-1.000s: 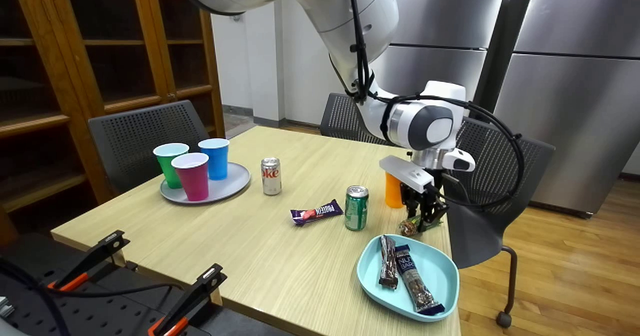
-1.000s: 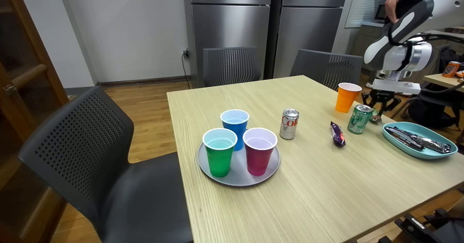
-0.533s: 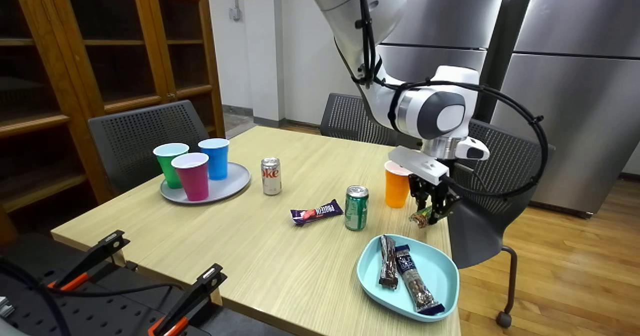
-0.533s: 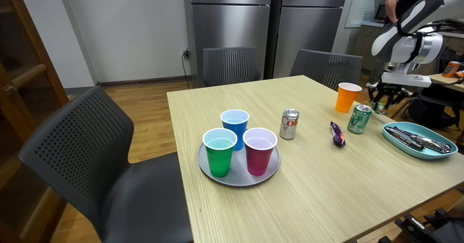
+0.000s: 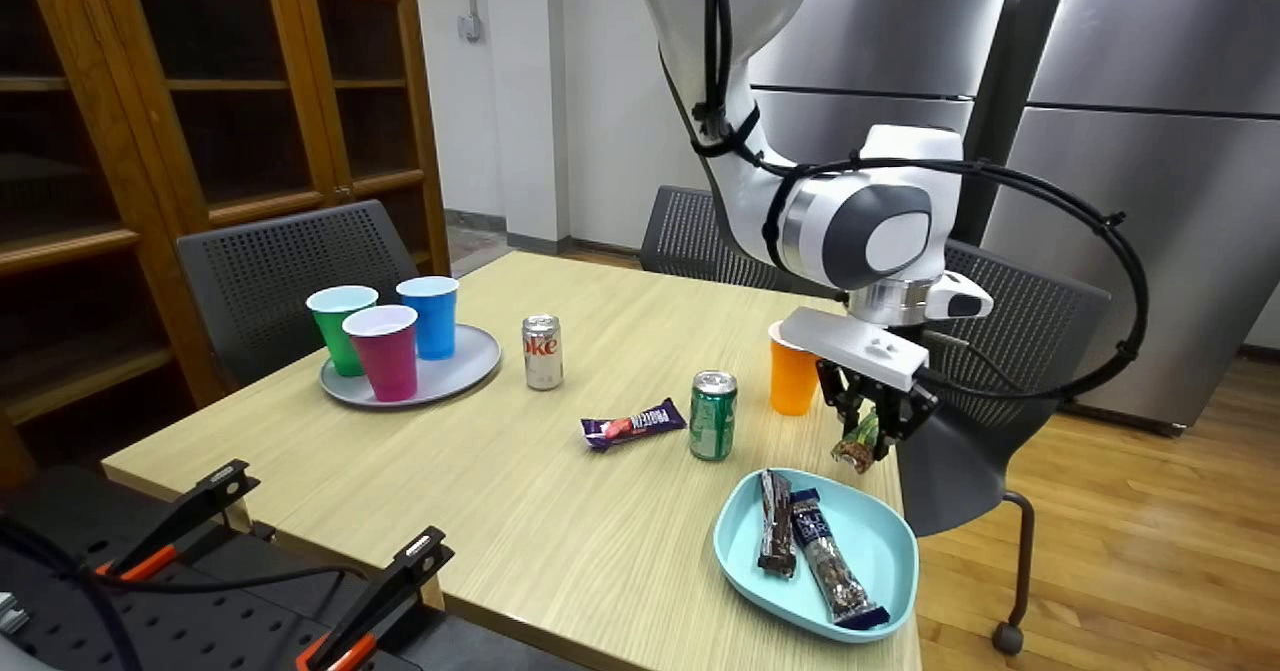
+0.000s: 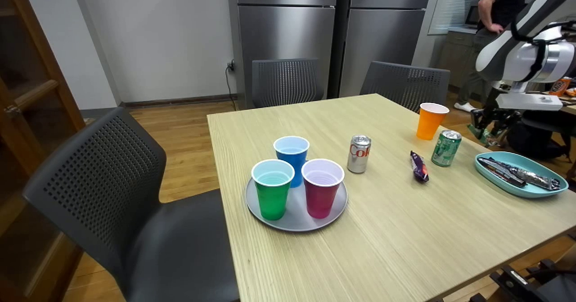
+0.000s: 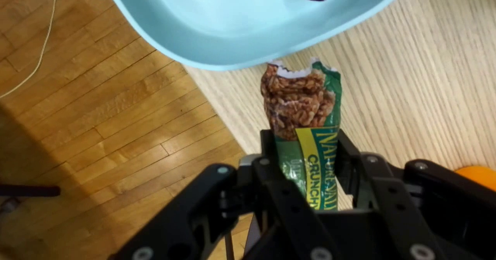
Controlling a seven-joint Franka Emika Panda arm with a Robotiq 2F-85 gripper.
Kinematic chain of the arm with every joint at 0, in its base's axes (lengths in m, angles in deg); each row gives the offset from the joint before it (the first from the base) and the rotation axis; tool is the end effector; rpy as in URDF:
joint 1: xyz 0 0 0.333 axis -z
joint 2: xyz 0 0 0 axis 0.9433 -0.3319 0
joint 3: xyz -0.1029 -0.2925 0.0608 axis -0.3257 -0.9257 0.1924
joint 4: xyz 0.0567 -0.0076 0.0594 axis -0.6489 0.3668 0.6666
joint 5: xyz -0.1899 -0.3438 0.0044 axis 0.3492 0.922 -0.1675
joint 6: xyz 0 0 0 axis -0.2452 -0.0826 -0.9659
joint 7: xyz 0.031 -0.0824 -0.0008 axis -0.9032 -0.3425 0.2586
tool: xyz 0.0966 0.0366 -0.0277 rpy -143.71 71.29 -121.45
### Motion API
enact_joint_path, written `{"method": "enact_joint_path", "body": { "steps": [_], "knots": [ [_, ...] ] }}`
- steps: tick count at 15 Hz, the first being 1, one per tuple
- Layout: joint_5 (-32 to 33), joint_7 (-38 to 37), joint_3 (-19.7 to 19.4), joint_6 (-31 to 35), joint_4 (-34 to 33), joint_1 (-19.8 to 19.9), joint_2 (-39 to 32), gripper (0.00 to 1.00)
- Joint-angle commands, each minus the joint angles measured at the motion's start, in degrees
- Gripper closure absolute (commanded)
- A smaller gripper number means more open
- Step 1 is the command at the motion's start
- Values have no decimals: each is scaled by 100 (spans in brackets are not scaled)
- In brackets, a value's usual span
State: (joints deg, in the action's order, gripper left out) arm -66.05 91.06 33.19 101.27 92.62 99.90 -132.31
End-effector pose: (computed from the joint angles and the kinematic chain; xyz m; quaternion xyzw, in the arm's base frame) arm 0.5483 -0.4257 0.1006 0.9695 -0.2382 0.0310 0.0497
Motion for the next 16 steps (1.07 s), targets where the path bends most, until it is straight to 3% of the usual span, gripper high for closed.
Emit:
{"method": "enact_joint_path", "body": {
  "steps": [1,9,16],
  "knots": [
    [291,639,88,633,1052,119,626,86],
    [860,1535,233,1465,2311,474,1297,86],
    [1564,2297,282,1662,2724,778,1502,86]
  ]
}}
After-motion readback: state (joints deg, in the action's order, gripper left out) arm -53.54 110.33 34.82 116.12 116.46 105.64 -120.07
